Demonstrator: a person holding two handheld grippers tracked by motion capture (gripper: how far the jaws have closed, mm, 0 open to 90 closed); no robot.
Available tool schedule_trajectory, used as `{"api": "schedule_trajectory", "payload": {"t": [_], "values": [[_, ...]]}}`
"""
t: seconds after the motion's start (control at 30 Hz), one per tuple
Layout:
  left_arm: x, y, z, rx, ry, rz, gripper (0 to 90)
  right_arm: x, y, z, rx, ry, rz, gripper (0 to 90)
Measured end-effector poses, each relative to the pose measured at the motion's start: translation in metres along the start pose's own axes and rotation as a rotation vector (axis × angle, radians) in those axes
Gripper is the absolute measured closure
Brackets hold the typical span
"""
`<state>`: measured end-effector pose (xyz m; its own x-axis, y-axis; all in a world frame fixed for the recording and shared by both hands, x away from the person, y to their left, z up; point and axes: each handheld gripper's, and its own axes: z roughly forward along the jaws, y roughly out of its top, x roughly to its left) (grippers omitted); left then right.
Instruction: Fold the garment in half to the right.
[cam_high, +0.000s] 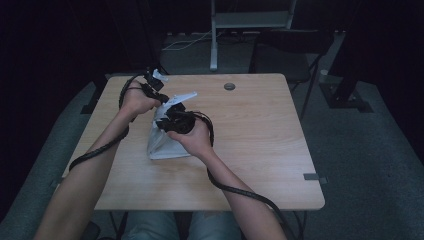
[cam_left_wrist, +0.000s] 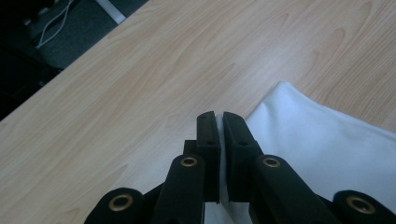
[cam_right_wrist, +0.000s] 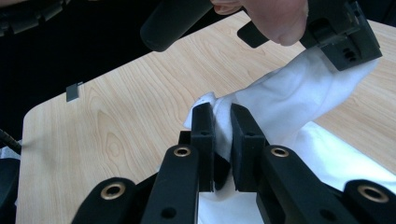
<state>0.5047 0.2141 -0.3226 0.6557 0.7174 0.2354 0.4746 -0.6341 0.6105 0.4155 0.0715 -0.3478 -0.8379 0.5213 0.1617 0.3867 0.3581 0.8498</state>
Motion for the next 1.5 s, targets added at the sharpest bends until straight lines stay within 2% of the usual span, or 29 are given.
{"api": "schedule_trajectory", "payload": {"t": [0.43, 0.7, 1.13, 1.5], "values": [[-0.007, 0.003, 0.009, -0.003, -0.011, -0.011, 86.6, -0.01, -0.012, -0.009, 0.0, -0.013, 0.021, 81.7], [-0.011, 0.003, 0.012, -0.027, -0.025, -0.023, 86.6, -0.012, -0.018, -0.011, 0.003, -0.018, 0.03, 81.6], [-0.015, 0.002, 0.017, -0.045, -0.052, -0.009, 86.6, -0.015, -0.024, -0.014, 0.002, -0.022, 0.036, 81.5], [-0.02, 0.003, 0.02, -0.061, -0.058, -0.017, 86.6, -0.019, -0.031, -0.019, 0.004, -0.031, 0.047, 81.5]]}}
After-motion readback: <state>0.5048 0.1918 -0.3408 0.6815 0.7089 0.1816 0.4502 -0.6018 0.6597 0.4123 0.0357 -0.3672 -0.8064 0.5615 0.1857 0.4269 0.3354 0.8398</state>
